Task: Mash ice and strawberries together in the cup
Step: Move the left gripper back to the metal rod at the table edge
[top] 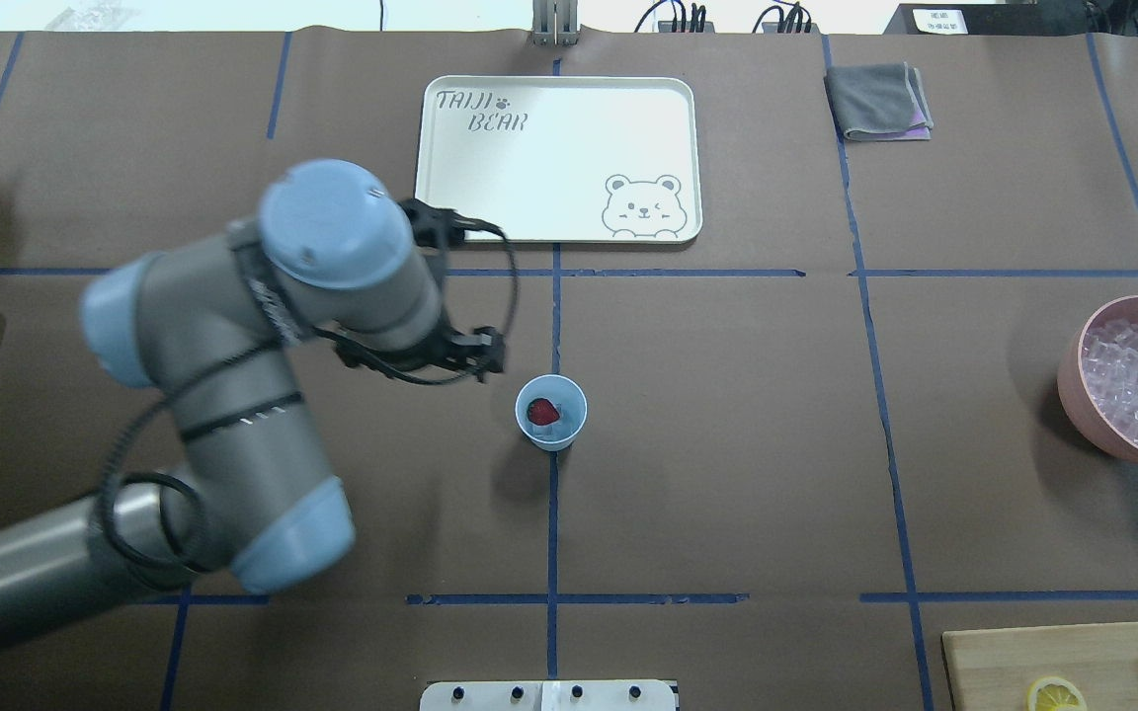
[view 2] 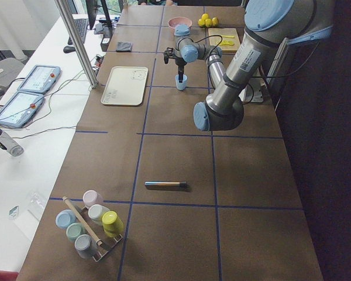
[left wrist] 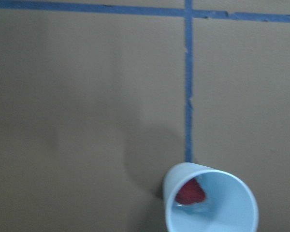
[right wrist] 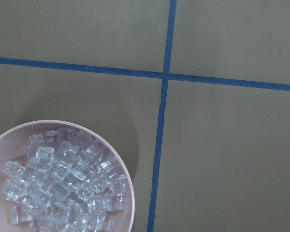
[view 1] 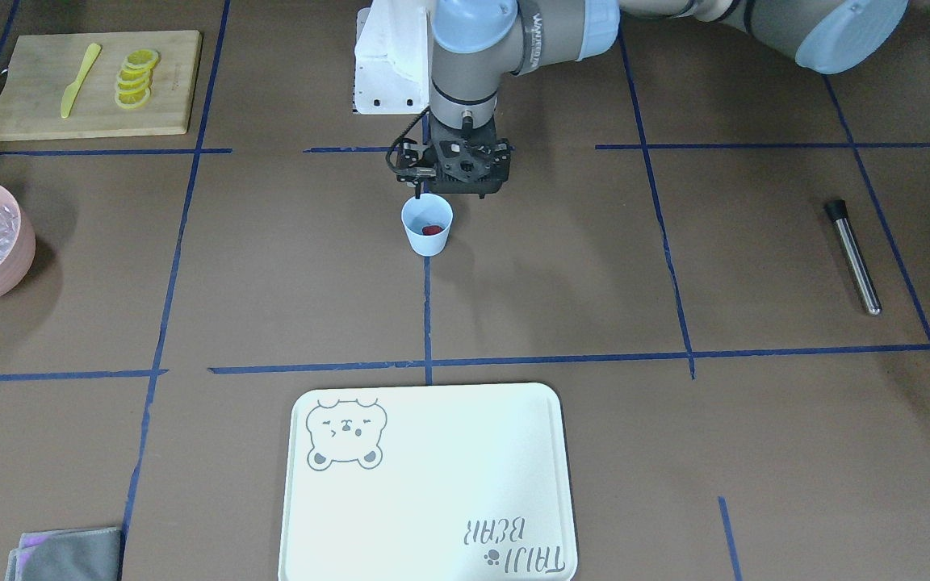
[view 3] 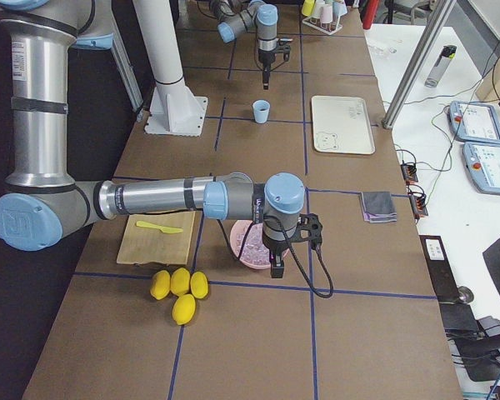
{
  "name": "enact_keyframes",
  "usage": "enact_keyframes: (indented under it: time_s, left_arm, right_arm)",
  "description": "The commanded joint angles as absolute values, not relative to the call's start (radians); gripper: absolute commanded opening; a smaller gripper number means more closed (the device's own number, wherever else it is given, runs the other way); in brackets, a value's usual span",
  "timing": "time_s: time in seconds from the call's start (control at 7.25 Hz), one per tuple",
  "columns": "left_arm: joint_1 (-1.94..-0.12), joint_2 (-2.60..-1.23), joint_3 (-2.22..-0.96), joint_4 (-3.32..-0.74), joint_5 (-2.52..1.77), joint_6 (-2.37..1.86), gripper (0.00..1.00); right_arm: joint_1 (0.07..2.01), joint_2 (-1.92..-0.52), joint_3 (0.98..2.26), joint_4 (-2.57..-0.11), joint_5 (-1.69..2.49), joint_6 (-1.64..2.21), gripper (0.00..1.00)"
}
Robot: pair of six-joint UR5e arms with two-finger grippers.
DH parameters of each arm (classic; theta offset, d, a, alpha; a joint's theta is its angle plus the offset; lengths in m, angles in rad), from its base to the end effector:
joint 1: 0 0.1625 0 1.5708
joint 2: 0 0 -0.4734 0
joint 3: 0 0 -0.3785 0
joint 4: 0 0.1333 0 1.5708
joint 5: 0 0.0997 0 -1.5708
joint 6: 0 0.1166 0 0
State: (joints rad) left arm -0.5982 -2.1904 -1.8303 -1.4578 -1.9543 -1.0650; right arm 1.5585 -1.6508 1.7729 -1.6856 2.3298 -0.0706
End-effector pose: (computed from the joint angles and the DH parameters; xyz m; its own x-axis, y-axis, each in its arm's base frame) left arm 0.4975 -0.4476 0.2652 0.6701 0.0871 -0.7372 -0.0192 0.9948 0.1001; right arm 0.0477 -0.4388 0.6722 0.7227 -0.0844 0.6859 0.0634 0.9964 0.0558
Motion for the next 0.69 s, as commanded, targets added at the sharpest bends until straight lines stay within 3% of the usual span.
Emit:
enact_keyframes:
  time_s: [0.0,0.28,0.55]
  left_arm:
    - [-0.807,-2.0,-1.876,-1.469,-2.096,-0.726,1.0]
    - [-1.033,-1.803,-1.875,-1.474,-2.214,-0.411,1.0]
    - [-1.126,-1.618,-1.865,-1.599,-2.22,-0.334,1.0]
  right_arm:
    - [1.559,-1.655,1.775,-1.686,2.327,-0.074,0.99]
    - [1.559,-1.655,1.775,-1.684,2.326,-0.072,0.99]
    - [1.559,-1.658,1.776,-1.686,2.327,-0.071,0.99]
